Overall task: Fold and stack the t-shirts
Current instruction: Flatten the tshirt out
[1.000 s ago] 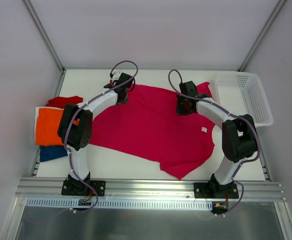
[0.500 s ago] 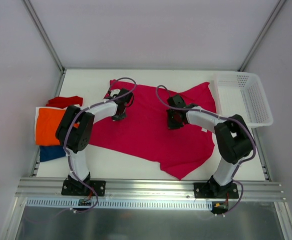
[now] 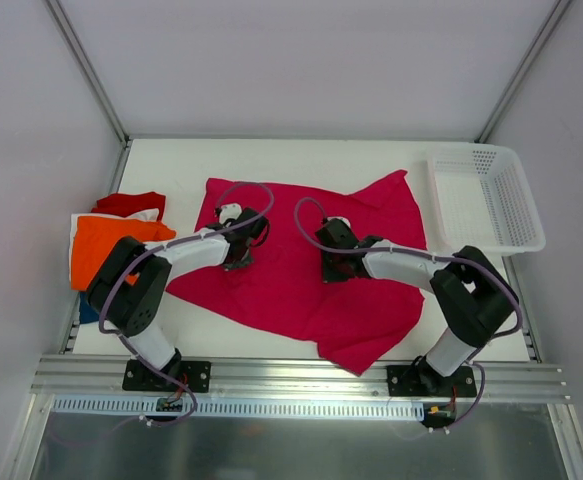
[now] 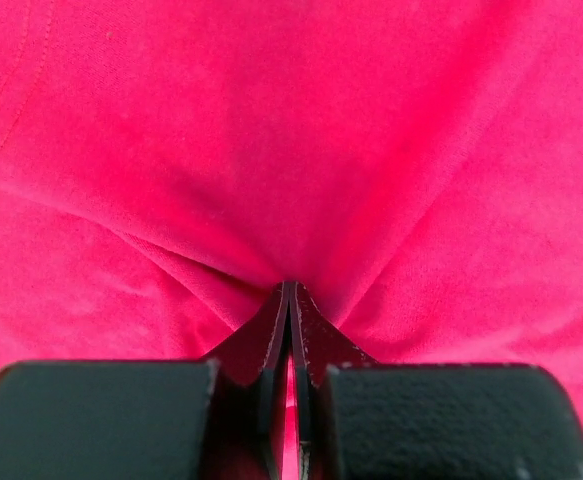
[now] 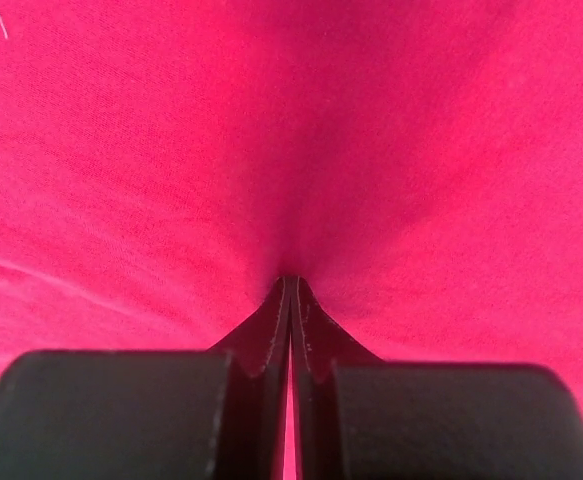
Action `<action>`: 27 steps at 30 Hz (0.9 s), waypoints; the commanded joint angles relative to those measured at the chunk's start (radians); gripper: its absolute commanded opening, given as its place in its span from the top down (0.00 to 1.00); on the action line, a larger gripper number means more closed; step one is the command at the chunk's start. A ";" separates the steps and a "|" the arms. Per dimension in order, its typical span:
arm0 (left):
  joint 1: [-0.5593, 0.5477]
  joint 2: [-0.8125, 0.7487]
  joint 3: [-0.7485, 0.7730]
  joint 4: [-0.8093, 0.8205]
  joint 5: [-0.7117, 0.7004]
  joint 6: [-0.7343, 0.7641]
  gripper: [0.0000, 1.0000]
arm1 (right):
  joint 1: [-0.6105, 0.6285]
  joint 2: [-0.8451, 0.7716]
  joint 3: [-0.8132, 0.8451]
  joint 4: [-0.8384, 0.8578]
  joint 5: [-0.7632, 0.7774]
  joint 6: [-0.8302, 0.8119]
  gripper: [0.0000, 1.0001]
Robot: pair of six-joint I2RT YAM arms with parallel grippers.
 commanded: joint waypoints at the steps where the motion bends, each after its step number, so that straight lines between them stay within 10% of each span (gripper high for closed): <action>1: -0.038 -0.073 -0.093 -0.068 0.013 -0.068 1.00 | 0.072 -0.030 -0.075 -0.092 0.049 0.088 0.99; 27: -0.332 -0.317 -0.115 -0.315 -0.045 -0.269 1.00 | 0.221 -0.306 -0.190 -0.359 0.300 0.272 1.00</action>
